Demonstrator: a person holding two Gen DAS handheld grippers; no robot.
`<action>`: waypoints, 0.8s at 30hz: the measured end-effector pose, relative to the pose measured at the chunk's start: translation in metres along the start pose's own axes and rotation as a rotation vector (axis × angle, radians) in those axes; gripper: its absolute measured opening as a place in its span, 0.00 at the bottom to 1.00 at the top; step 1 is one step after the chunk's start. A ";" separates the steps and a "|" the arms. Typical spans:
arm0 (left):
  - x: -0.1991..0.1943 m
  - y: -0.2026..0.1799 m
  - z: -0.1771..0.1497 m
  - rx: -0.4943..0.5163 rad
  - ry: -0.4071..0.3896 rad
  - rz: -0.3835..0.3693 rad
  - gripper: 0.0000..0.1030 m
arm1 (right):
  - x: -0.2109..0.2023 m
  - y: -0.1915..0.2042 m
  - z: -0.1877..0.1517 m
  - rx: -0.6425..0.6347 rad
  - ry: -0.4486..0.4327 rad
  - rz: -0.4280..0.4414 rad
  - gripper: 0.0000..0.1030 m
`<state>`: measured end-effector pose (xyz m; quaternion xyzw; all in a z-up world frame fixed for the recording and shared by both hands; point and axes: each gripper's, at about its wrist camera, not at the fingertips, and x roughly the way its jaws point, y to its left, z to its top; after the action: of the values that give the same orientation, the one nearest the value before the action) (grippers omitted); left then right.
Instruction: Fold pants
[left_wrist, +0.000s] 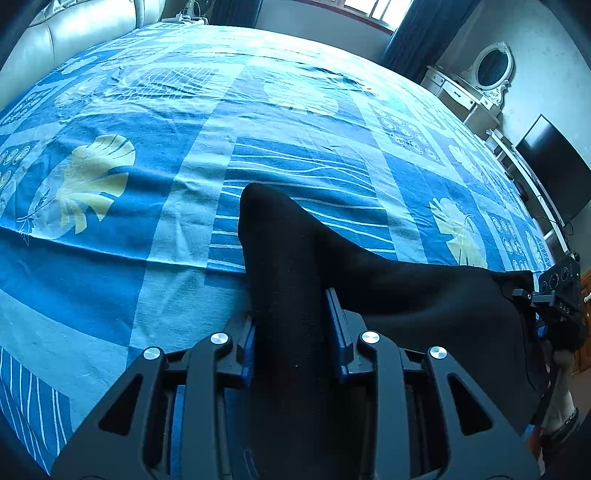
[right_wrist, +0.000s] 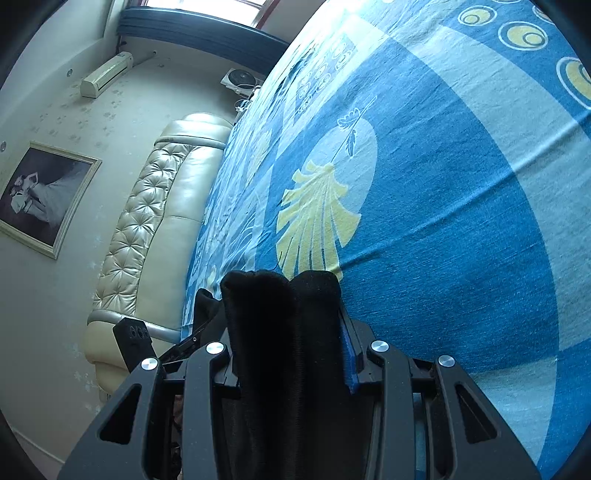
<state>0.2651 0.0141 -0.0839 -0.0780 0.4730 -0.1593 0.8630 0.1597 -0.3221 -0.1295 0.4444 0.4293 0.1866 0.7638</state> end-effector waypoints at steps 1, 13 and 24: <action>0.000 0.000 0.000 -0.001 0.000 -0.001 0.30 | -0.001 -0.002 0.000 0.001 -0.001 0.000 0.37; 0.000 -0.001 0.000 0.009 0.005 0.013 0.31 | -0.001 -0.002 0.002 0.011 0.000 -0.003 0.37; -0.021 0.002 -0.006 -0.035 0.011 -0.006 0.52 | -0.028 -0.002 -0.010 0.103 -0.027 0.033 0.61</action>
<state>0.2499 0.0237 -0.0712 -0.0936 0.4804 -0.1540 0.8583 0.1351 -0.3369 -0.1197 0.4927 0.4205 0.1708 0.7425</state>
